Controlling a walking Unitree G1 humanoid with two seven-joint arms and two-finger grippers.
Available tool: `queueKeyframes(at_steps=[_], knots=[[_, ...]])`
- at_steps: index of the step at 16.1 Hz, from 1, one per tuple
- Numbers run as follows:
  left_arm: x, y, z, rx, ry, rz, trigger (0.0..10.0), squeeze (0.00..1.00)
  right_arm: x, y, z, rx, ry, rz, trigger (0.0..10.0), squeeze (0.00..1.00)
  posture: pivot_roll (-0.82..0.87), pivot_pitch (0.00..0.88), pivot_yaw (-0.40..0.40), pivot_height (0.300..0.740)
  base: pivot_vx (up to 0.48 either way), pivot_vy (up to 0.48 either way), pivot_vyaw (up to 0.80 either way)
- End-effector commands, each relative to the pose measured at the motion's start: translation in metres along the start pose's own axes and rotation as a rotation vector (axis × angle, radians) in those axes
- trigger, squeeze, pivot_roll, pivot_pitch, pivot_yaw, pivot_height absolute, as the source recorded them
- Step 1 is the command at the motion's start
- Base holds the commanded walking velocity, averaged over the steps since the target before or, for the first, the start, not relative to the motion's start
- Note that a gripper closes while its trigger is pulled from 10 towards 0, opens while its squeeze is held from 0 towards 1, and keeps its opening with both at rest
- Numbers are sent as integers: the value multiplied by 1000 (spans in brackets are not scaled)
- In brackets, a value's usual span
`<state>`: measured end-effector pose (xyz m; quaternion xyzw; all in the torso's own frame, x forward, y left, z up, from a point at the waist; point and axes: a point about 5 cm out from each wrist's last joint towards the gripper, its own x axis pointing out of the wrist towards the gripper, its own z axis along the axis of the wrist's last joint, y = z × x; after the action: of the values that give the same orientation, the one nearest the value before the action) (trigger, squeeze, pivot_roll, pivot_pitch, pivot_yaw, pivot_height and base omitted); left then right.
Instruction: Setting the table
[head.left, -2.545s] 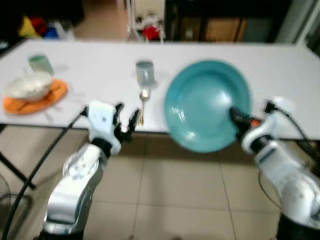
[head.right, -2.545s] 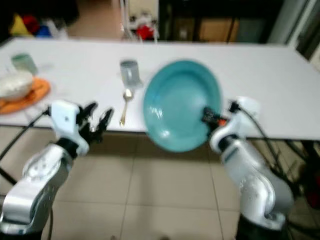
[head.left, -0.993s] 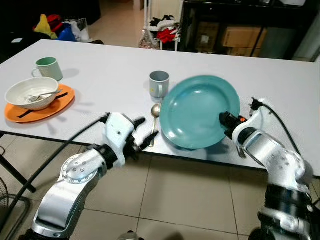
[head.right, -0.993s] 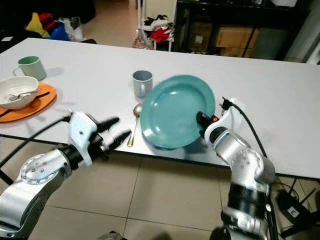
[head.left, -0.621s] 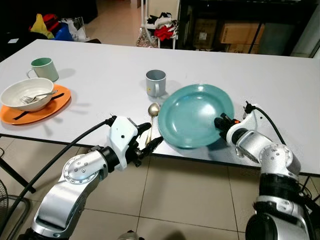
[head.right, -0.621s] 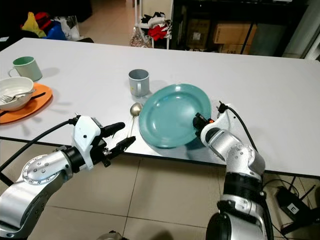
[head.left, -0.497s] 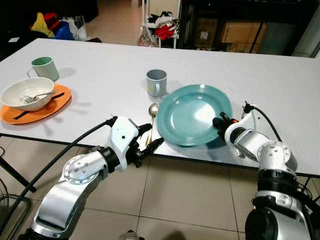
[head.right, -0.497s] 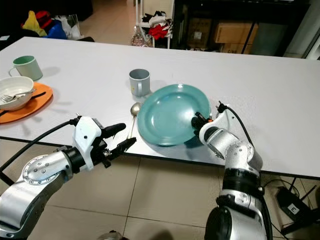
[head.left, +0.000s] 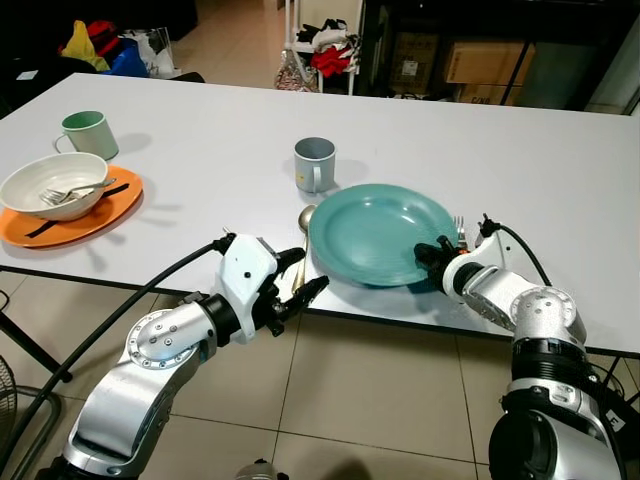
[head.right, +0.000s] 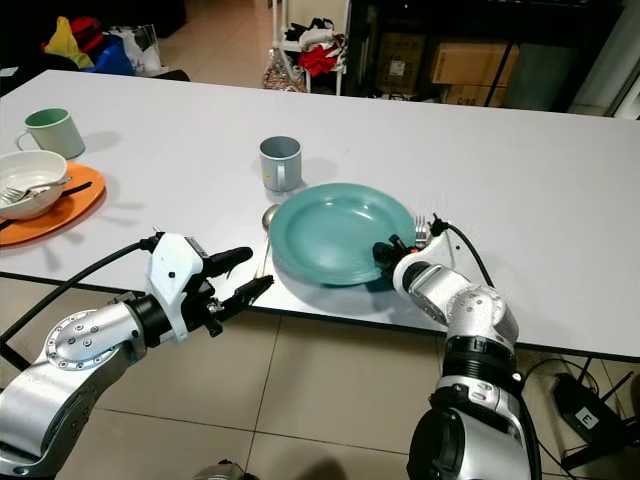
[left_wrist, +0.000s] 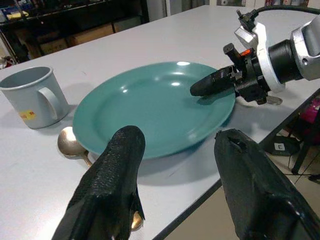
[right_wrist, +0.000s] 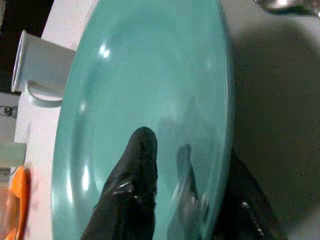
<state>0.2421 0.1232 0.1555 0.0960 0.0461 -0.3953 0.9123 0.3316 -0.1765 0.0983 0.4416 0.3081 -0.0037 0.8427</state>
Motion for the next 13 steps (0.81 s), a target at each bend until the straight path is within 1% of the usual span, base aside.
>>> queueKeyframes(at_steps=[1, 3, 4, 5, 6, 8, 10, 11, 12, 13], knots=[[0, -1, 3, 5, -6, -7, 10000, 0, -3, 0, 1, 11, -2, 9, 10000, 1000, 118, 0, 14, 740, 0, 0, 0], [2, 1, 4, 11, -10, -6, 10000, 0, -13, -10, 2, -21, -21, -29, 10000, 1000, 114, 0, 20, 740, 0, 0, 0], [2, 1, 4, 11, -10, -6, 10000, 0, -15, -11, 2, -21, -25, -30, 10000, 1000, 112, 0, 22, 740, 0, 0, 0], [2, 2, 4, 11, -11, -5, 10000, 0, -18, -12, 3, -43, -36, -26, 10000, 1000, 107, 0, 27, 740, 0, 0, 0], [4, 2, 4, 11, -13, -7, 10000, 0, -26, -15, 3, -70, -44, -17, 10000, 1000, 100, 0, 33, 740, 0, 0, 0], [4, 2, 4, 10, -15, -10, 10000, 0, -34, -16, 1, -78, -45, -6, 10000, 1000, 101, 0, 34, 740, 0, 0, 0], [4, 3, 5, 12, -17, -12, 10000, 0, -54, -15, 0, -107, -75, 12, 10000, 1000, 95, 0, 41, 740, 0, 0, 0], [3, 3, 5, 11, -18, -13, 10000, 0, -62, -12, 1, -122, -90, 39, 10000, 1000, 93, 0, 40, 740, 0, 0, 0], [2, 3, 5, 10, -19, -13, 10000, 0, -75, -9, 1, -147, -104, 62, 10000, 1000, 90, 0, 41, 740, 0, 0, 0], [1, 3, 4, 9, -19, -12, 10000, 0, -86, -8, 0, -194, -125, 61, 10000, 129, 89, 0, 43, 740, 0, 0, 0]])
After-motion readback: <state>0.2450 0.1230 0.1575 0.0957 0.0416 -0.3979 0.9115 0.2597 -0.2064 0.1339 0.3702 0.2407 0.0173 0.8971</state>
